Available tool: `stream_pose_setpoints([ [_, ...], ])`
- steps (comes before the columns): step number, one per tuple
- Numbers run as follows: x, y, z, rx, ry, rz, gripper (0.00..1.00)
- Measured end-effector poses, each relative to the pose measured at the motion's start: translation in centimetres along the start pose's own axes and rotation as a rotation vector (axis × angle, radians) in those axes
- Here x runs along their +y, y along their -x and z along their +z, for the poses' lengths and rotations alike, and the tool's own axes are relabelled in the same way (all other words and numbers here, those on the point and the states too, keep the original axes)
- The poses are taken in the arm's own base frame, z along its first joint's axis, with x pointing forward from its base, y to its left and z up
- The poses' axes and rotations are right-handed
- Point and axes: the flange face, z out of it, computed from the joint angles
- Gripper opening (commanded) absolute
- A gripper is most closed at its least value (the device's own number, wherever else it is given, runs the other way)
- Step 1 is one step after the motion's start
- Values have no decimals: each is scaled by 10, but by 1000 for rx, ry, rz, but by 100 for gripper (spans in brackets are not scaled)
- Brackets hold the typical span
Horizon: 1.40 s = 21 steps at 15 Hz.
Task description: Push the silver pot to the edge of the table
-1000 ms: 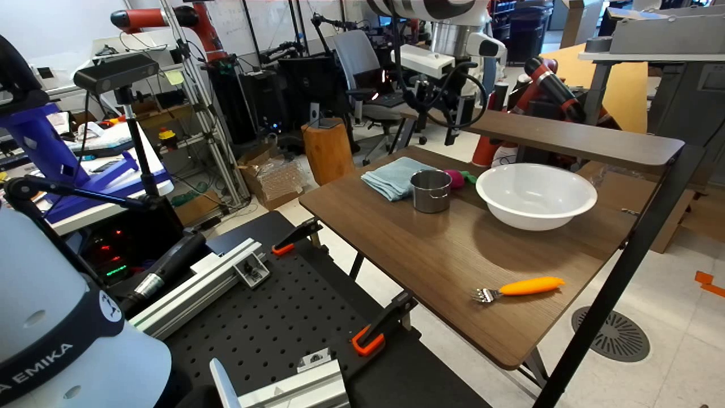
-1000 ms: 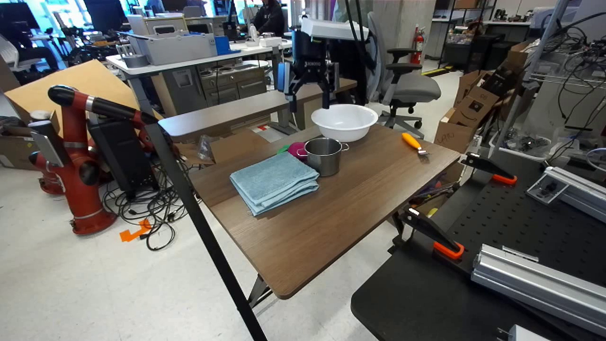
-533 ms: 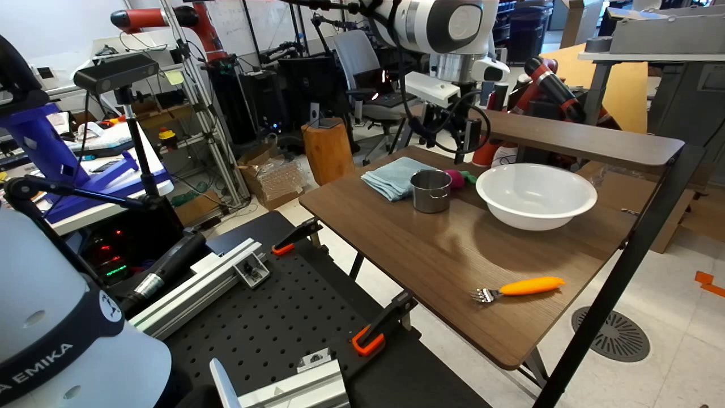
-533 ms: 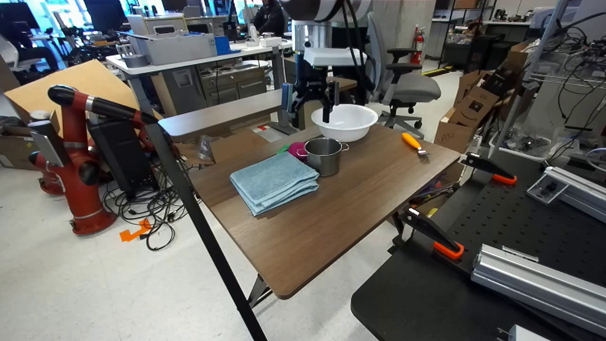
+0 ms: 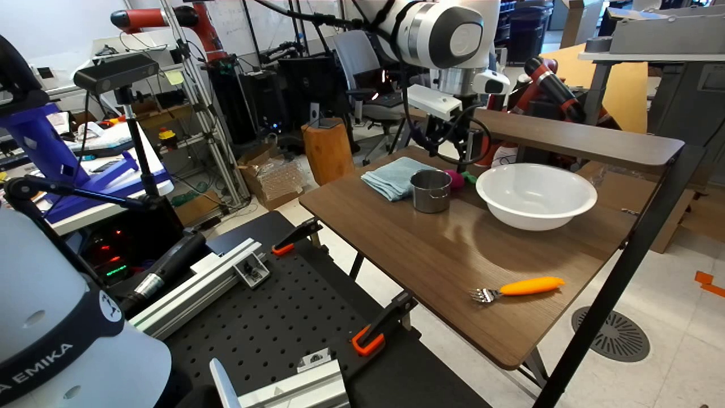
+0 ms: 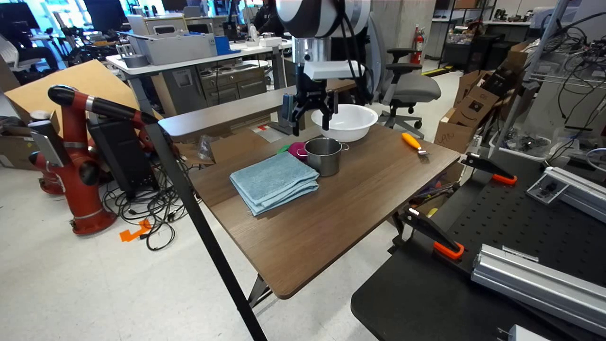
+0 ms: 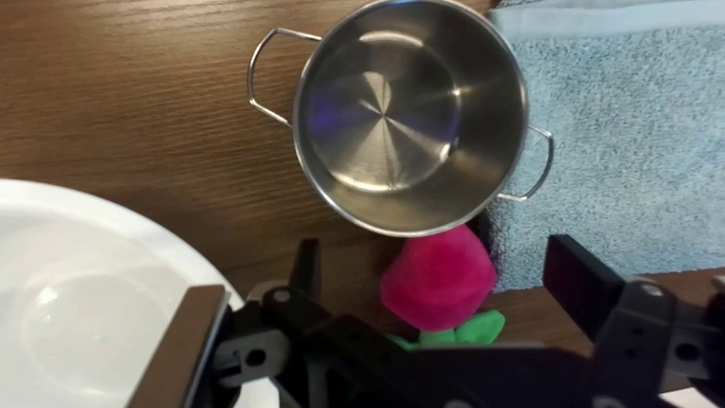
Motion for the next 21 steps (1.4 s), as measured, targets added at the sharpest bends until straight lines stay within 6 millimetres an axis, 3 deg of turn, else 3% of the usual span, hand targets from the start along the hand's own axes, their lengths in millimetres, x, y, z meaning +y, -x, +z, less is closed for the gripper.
stream_pose_setpoints([
  [11,-3,-7,23,-5,22,-25,100],
  [21,-17,5,54,-53,26,-49,100],
])
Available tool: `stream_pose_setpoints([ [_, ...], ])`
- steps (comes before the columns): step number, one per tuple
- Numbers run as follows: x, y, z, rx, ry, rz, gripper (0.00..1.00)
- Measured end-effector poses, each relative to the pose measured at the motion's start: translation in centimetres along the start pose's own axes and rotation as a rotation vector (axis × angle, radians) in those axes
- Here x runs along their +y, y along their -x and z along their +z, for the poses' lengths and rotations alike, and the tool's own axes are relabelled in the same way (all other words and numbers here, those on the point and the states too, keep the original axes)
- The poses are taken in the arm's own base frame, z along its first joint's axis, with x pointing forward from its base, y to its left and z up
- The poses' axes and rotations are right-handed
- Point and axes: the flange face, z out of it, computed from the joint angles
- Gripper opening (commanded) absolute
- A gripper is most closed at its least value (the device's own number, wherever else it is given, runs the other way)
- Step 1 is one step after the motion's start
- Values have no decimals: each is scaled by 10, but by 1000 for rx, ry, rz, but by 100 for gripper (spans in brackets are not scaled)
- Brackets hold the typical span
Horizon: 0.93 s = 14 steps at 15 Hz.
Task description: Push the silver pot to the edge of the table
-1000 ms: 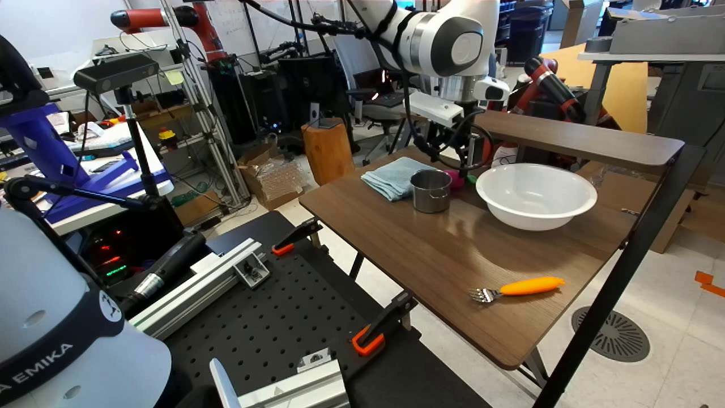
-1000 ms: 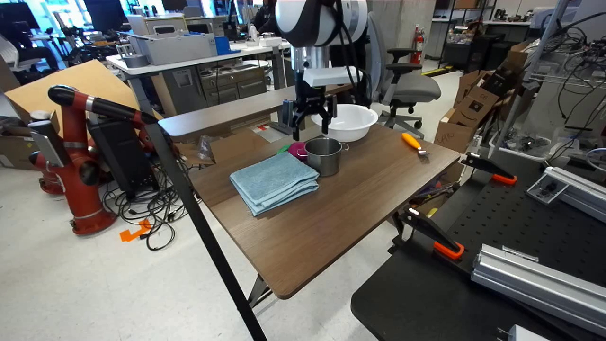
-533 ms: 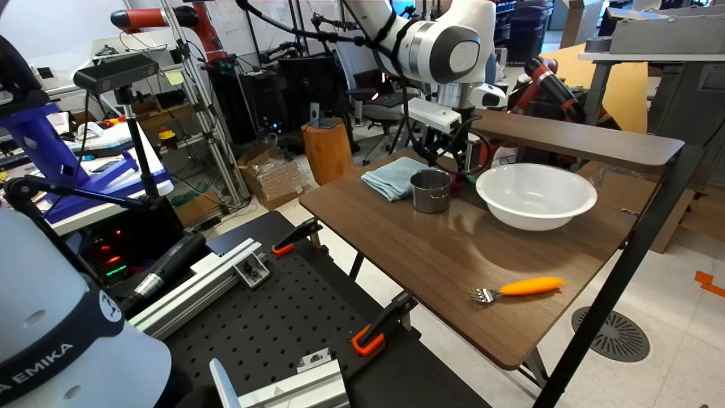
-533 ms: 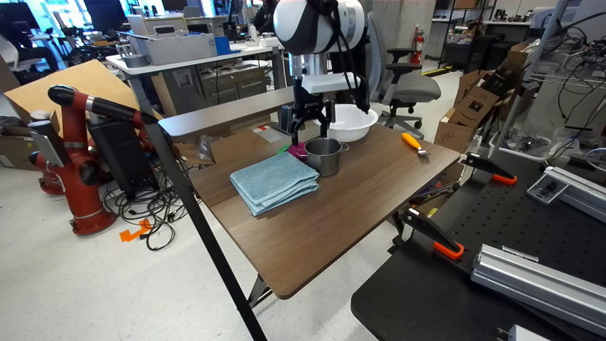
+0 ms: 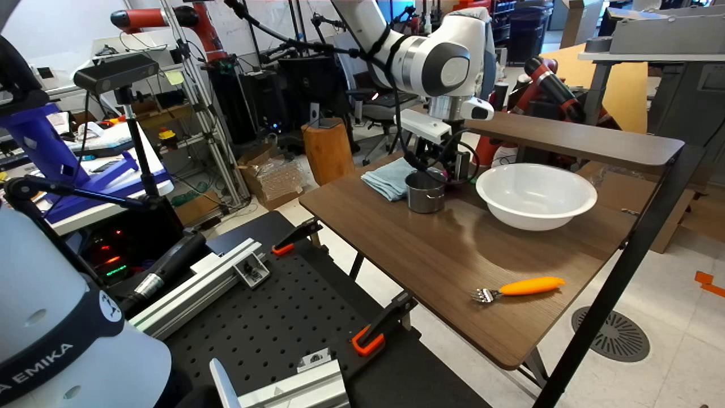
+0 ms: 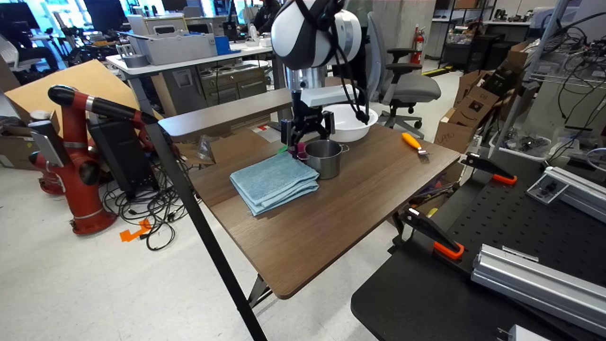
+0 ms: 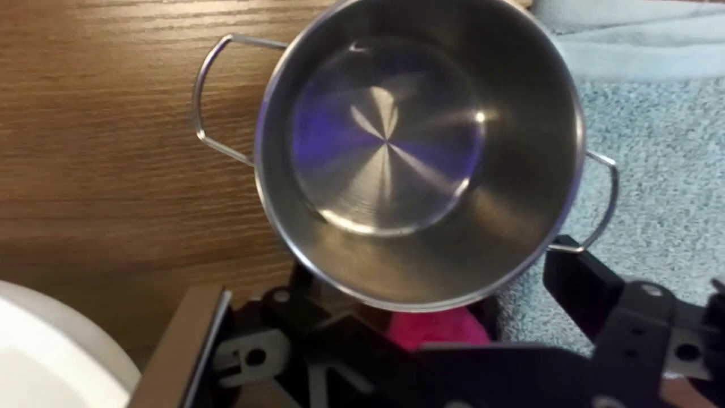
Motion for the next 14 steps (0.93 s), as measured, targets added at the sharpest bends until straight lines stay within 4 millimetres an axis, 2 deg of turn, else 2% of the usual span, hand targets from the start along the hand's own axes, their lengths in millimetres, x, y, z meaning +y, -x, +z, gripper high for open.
stream_pose_setpoints([
  [5,-8,11,12,-32,9,-30,100],
  [9,-17,28,29,-75,29,-72,100],
  [14,-23,52,35,-115,66,-126,100],
])
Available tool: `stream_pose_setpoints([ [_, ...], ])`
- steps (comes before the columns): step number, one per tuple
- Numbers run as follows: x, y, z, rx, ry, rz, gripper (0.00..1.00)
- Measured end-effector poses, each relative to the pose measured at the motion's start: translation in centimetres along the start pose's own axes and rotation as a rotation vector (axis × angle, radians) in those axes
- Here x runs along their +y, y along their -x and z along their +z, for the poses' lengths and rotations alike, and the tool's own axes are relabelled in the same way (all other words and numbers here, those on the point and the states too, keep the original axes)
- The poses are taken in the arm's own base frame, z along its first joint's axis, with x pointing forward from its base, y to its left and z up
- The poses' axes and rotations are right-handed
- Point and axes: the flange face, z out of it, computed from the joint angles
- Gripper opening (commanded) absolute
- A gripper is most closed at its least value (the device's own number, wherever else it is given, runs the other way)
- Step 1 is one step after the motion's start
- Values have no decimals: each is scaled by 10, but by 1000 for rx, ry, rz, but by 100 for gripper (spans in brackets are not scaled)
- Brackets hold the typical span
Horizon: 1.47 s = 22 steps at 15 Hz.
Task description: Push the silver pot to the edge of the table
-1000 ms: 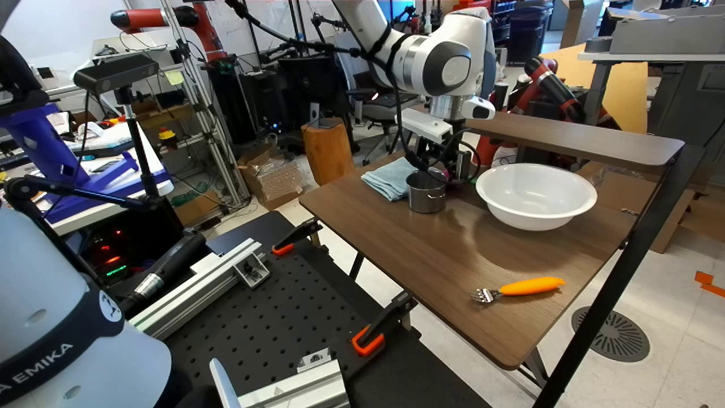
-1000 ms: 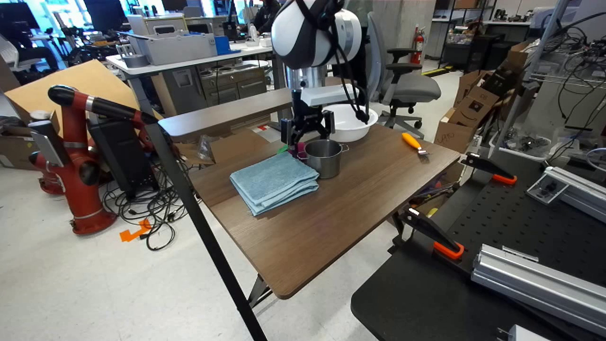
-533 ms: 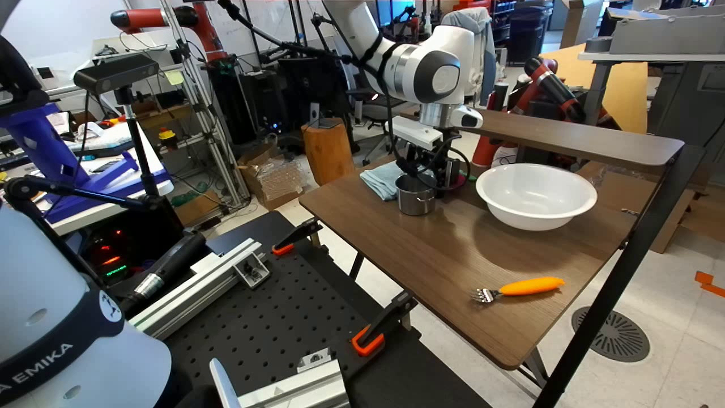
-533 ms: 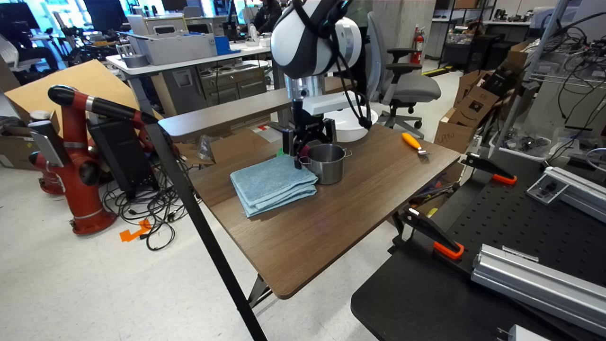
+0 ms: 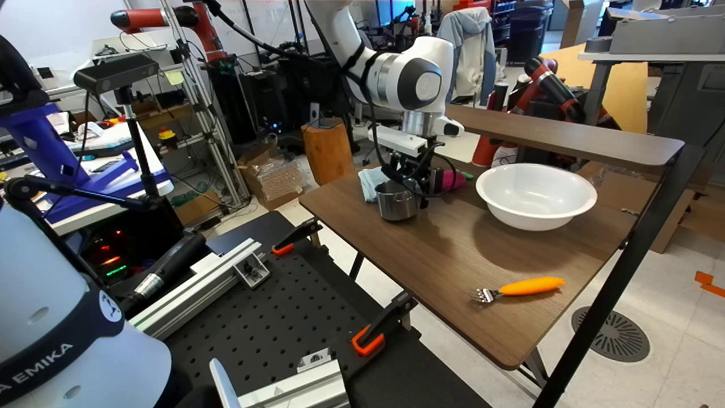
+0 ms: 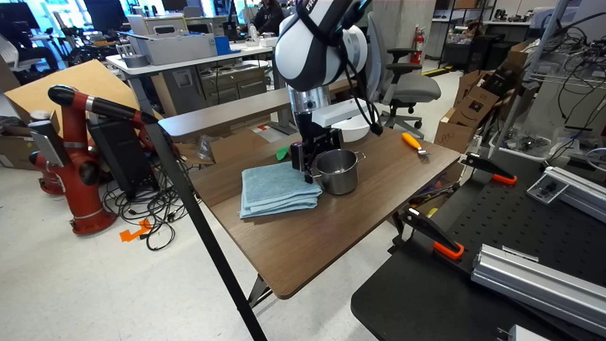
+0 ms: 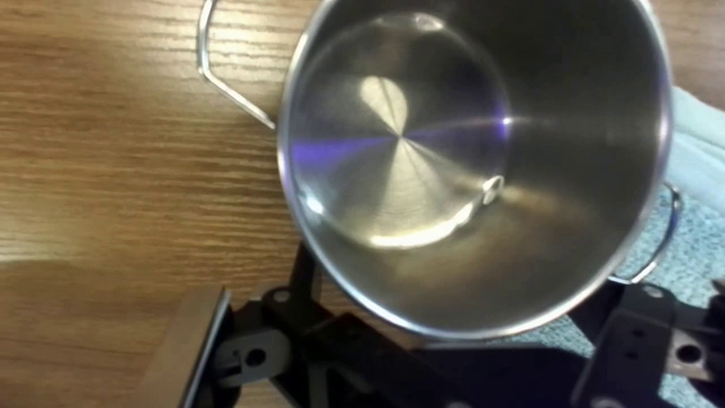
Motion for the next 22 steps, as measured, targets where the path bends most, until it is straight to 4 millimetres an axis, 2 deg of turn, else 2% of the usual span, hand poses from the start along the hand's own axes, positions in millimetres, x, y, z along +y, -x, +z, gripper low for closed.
stream_pose_setpoints([
  [7,-2,38,-8,-37,37,-39,100],
  [16,-8,85,26,-104,117,-136,100],
  [22,-14,112,32,-93,168,-206,100],
])
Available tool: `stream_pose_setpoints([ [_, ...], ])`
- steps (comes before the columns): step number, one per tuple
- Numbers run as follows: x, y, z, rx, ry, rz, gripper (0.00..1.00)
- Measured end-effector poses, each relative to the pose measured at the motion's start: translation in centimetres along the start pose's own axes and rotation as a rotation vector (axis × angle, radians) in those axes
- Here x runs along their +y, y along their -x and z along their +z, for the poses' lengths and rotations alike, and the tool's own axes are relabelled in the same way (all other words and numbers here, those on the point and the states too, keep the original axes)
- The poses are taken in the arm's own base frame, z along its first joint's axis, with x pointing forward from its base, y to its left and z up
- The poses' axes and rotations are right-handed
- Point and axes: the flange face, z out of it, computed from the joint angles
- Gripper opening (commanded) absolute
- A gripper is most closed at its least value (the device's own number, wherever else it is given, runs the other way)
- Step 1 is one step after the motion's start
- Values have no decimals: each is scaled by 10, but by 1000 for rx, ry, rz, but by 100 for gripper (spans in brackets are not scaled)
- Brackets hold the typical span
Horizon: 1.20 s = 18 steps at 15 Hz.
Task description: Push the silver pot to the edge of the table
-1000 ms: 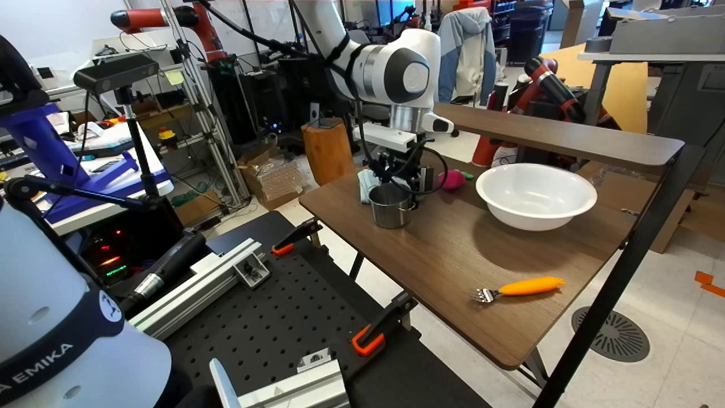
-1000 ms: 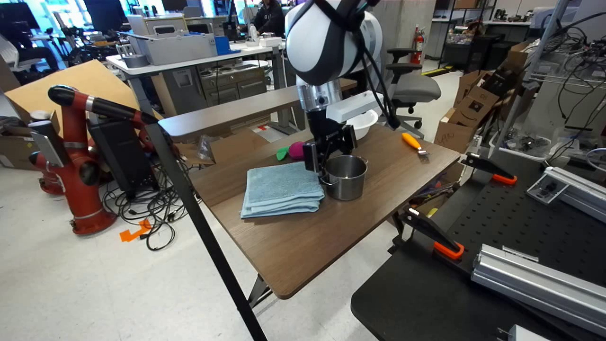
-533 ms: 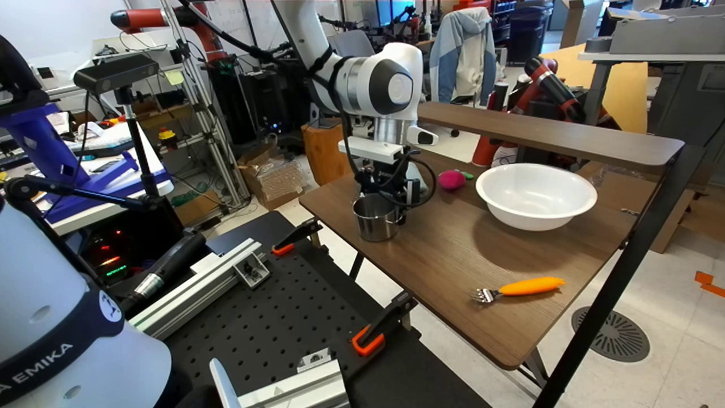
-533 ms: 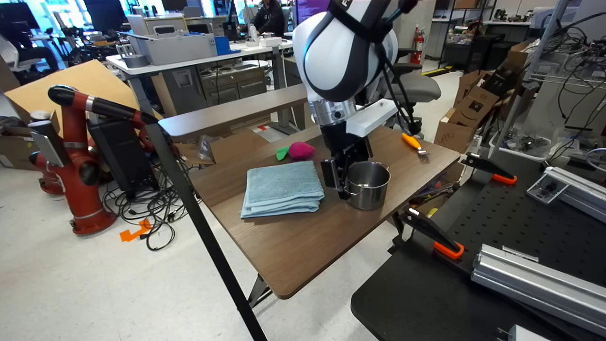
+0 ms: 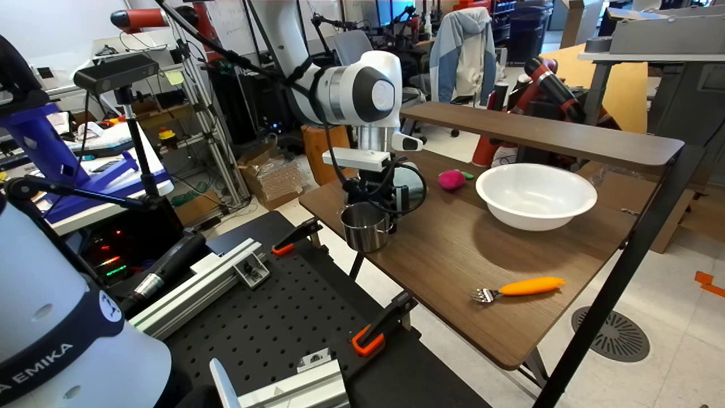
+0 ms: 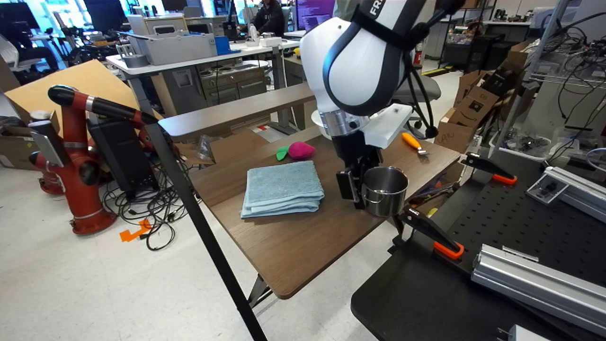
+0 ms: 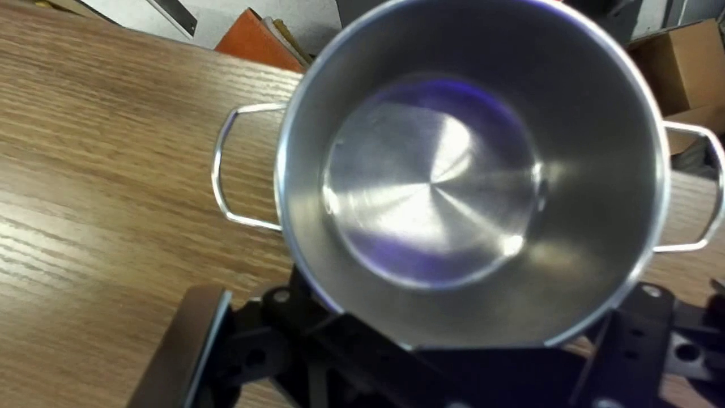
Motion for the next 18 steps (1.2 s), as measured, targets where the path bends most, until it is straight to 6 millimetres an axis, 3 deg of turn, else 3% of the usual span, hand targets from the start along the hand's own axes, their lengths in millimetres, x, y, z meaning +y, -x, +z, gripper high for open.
stream_pose_setpoints([
  [6,-6,23,7,13,40,-43,100],
  [9,-4,28,0,33,41,-40,100],
  [12,2,26,-19,68,43,-27,100],
  [18,29,22,-82,181,28,37,100],
])
